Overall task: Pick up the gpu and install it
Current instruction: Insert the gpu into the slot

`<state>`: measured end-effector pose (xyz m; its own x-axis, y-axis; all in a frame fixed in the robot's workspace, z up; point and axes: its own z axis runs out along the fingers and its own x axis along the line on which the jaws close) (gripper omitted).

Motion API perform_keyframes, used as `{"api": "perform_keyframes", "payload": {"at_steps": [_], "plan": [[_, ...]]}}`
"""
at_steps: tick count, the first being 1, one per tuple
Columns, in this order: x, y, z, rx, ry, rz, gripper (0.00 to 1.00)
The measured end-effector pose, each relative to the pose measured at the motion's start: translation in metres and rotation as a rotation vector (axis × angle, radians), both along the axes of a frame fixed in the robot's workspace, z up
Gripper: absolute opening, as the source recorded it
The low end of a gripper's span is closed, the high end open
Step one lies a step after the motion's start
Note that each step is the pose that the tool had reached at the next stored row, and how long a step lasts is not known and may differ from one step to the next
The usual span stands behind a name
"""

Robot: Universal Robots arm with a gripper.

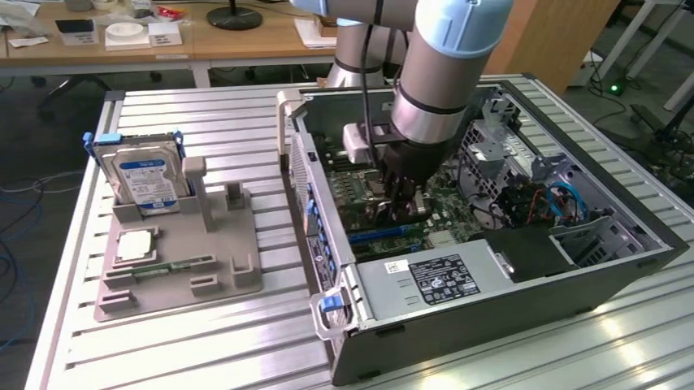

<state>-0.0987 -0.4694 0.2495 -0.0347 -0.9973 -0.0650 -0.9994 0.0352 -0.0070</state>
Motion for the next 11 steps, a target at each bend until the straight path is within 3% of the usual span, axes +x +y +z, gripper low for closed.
{"api": "perform_keyframes", "payload": {"at_steps": [11], "plan": [[-0.0037, -0.0015, -0.0055, 0.0000, 0.0013, 0.000, 0.28]]}}
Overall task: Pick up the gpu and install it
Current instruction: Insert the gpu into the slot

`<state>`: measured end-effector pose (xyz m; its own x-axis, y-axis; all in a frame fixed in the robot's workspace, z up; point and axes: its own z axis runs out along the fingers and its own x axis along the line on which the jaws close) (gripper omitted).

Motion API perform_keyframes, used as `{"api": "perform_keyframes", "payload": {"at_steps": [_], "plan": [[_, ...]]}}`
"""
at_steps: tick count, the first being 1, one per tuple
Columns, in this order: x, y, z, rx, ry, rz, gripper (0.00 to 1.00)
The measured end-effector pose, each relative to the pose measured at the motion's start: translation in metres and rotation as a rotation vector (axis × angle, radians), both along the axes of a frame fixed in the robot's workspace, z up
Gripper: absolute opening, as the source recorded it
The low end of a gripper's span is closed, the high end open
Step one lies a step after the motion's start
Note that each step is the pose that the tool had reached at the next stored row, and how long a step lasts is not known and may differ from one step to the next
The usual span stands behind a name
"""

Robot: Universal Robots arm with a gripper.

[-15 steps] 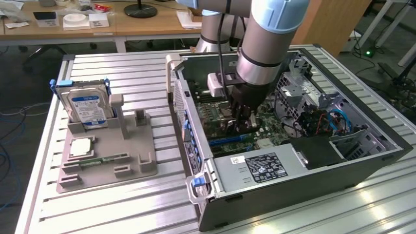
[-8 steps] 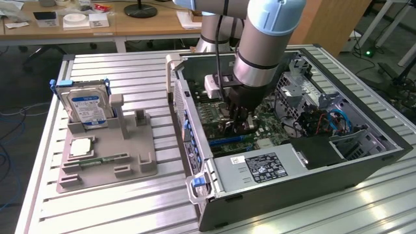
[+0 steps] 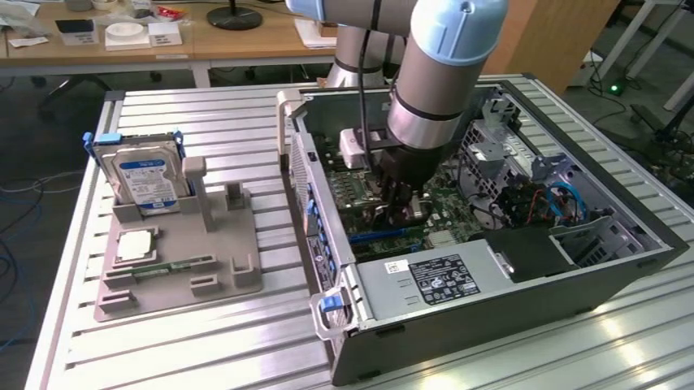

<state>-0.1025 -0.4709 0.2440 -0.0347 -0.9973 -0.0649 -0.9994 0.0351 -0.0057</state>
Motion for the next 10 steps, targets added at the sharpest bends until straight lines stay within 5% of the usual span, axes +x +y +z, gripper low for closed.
{"api": "perform_keyframes", "payload": {"at_steps": [10], "plan": [[-0.0007, 0.0002, -0.0050, 0.0000, 0.0012, 0.000, 0.28]]}}
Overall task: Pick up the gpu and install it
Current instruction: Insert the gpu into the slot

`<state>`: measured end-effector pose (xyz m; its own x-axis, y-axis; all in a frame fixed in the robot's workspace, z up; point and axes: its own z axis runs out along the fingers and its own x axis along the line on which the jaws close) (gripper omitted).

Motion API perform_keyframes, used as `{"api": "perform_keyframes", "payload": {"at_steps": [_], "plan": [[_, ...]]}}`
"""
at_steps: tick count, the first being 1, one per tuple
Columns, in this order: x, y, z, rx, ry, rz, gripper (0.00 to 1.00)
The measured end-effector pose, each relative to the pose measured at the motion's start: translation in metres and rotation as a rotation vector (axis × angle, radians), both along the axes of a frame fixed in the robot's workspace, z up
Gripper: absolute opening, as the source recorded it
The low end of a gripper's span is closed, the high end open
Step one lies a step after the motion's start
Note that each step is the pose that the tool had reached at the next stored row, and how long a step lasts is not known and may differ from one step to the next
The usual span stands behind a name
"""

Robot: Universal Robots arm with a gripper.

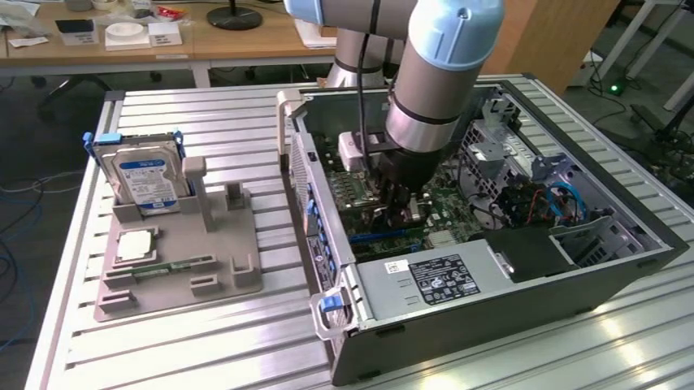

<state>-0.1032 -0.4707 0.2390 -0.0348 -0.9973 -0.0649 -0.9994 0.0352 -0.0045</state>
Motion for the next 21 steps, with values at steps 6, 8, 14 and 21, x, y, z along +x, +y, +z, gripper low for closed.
{"api": "perform_keyframes", "payload": {"at_steps": [6, 8, 14, 21], "plan": [[0.0000, 0.0000, -0.0038, 0.0000, 0.0006, 0.000, 0.28], [0.0000, 0.0000, -0.0045, -0.0001, 0.0007, 0.000, 0.28], [0.0000, 0.0000, -0.0032, 0.0007, 0.0006, 0.000, 0.28], [0.0004, 0.0000, -0.0028, 0.0006, 0.0009, 0.000, 0.28]]}}
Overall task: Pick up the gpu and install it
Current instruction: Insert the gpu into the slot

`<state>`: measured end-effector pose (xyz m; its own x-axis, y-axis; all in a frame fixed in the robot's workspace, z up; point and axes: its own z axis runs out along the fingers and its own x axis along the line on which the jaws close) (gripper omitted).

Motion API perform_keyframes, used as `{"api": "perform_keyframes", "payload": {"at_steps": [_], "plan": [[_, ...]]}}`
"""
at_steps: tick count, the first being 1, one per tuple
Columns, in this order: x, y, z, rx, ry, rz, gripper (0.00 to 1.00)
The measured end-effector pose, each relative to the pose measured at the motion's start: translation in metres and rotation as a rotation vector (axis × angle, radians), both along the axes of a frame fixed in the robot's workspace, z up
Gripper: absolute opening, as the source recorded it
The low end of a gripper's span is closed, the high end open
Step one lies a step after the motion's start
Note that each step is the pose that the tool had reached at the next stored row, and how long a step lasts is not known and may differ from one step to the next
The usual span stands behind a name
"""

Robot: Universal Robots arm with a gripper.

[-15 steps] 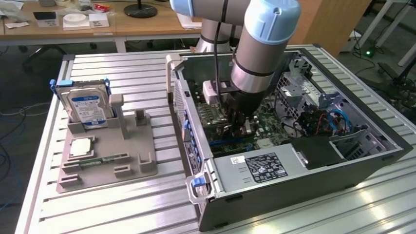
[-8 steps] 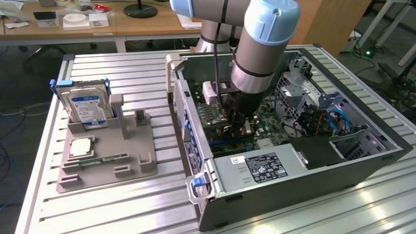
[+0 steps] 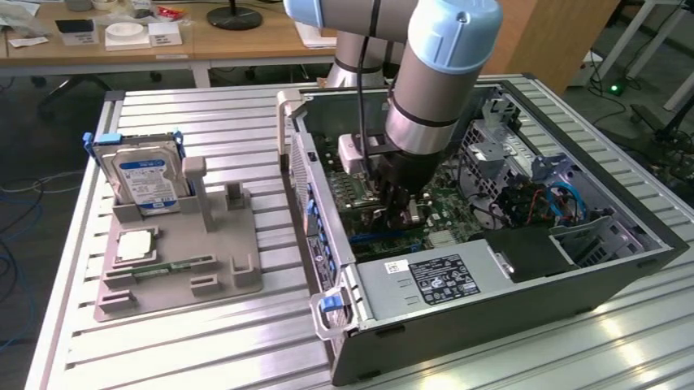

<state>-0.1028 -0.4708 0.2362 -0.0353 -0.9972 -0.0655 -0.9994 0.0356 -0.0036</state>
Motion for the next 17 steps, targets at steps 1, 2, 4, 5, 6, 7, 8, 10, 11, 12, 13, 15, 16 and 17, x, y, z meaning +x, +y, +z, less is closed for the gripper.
{"api": "perform_keyframes", "payload": {"at_steps": [1, 2, 4, 5, 6, 7, 8, 10, 11, 12, 13, 15, 16, 17], "plan": [[0.0000, 0.0000, -0.0002, 0.0000, 0.0000, 0.000, 0.28], [0.0000, 0.0000, -0.0004, 0.0000, -0.0001, 0.000, 0.28], [0.0000, 0.0000, -0.0006, 0.0001, 0.0004, 0.000, 0.28], [0.0002, 0.0000, -0.0008, 0.0002, 0.0010, 0.000, 0.28], [0.0006, 0.0000, -0.0008, 0.0002, 0.0016, 0.000, 0.28], [0.0010, 0.0000, -0.0008, 0.0003, 0.0021, 0.000, 0.28], [0.0015, 0.0001, -0.0009, 0.0004, 0.0029, -0.001, 0.28], [0.0015, 0.0000, -0.0008, 0.0001, 0.0039, -0.001, 0.28], [0.0015, 0.0000, -0.0007, 0.0000, 0.0041, -0.001, 0.28], [0.0015, 0.0000, -0.0007, 0.0001, 0.0045, -0.001, 0.28], [0.0016, 0.0002, -0.0008, 0.0002, 0.0053, -0.001, 0.28], [0.0017, 0.0007, -0.0008, -0.0011, 0.0081, -0.001, 0.28], [0.0018, 0.0010, -0.0008, -0.0022, 0.0100, -0.001, 0.28], [0.0020, 0.0013, -0.0009, -0.0029, 0.0112, -0.001, 0.28]]}}
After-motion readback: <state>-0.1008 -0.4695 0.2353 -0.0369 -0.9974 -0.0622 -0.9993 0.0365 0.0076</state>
